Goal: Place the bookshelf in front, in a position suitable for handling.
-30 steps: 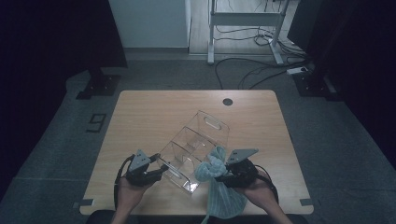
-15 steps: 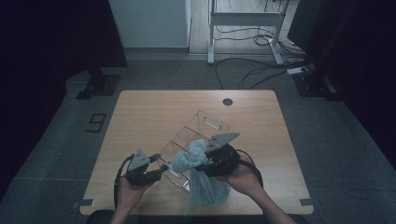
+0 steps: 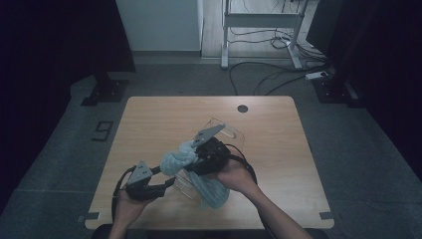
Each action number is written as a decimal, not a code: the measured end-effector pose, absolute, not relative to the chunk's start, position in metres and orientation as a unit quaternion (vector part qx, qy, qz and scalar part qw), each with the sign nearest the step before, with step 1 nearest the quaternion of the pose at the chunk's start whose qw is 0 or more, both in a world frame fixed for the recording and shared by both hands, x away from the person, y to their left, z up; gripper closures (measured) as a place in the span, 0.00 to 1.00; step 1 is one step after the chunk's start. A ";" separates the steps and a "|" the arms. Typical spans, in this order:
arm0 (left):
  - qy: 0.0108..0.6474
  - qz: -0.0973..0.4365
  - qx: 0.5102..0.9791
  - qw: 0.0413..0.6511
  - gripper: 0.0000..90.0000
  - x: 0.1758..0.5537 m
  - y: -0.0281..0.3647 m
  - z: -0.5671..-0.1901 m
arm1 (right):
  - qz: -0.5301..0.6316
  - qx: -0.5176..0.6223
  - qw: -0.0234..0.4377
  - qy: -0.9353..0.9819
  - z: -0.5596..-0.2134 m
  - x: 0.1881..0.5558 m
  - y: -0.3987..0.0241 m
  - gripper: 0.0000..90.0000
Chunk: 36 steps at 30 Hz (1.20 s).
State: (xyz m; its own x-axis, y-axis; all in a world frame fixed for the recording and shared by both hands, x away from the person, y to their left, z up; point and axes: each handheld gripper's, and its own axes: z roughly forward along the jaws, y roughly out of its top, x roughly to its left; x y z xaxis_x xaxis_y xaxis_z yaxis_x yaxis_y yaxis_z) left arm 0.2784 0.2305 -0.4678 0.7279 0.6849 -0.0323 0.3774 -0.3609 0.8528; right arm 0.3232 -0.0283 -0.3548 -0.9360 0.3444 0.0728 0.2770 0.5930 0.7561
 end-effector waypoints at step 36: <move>0.389 0.170 0.791 0.439 0.29 0.288 0.287 -0.476 | 0.356 0.154 0.045 0.921 -0.388 0.332 0.027 0.63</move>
State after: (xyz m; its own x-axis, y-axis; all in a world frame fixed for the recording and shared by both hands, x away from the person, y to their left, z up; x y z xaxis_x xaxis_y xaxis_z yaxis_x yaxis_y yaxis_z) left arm 0.2877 0.2865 -0.4763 0.6388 0.7659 -0.0732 0.4671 -0.3105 0.8279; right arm 0.3316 0.0269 -0.3882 -0.9486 0.3154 0.0272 0.2517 0.6994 0.6690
